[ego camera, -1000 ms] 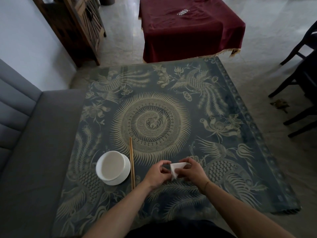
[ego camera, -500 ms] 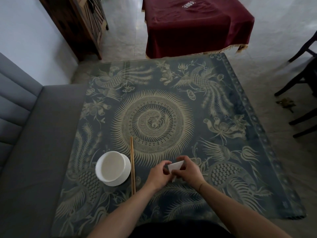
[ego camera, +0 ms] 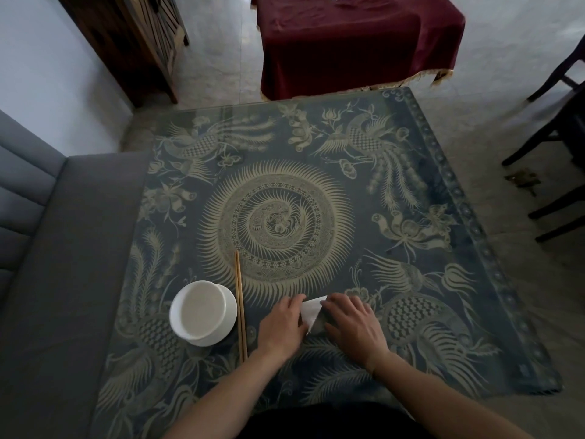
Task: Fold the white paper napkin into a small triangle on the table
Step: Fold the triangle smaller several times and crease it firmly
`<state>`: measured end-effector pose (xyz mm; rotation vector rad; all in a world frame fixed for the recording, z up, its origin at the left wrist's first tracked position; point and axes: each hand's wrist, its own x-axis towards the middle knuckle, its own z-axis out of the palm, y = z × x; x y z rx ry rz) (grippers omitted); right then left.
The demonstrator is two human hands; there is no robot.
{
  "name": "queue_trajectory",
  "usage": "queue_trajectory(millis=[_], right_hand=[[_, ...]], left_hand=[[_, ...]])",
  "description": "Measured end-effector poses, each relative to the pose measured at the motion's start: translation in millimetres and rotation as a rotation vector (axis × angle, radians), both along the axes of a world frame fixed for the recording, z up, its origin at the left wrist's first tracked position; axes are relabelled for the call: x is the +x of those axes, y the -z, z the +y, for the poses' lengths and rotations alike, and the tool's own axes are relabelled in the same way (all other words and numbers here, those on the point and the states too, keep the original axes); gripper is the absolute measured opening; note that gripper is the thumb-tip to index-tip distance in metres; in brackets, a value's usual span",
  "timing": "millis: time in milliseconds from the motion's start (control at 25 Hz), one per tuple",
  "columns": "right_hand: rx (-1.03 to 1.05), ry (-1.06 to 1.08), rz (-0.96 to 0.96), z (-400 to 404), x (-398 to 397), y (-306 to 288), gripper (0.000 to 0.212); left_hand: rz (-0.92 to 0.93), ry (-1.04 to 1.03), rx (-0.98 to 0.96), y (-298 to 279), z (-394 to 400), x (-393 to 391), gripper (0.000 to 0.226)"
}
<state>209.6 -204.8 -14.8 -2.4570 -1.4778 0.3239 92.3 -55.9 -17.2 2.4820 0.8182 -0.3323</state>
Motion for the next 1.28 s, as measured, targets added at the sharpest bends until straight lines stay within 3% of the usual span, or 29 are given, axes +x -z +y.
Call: queue_trajectory(millis=[160,400,840,1280], right_hand=[[-0.049,-0.206,-0.095,-3,-9,5,0.049],[-0.143,-0.250,-0.087,-9,-9,8,0.055],[-0.235,-0.385,-0.182,-8,3,15,0.069],[-0.241,-0.525,-0.253,-2,3,9,0.068]], left_hand=[[-0.116,0.152,0.158,4,1,-9,0.039],[-0.168,0.386,0.317,11,3,-25,0.032],[0.039,0.558,0.288,1,11,-30,0.058],[0.174,0.522,0.191,1,16,-30,0.068]])
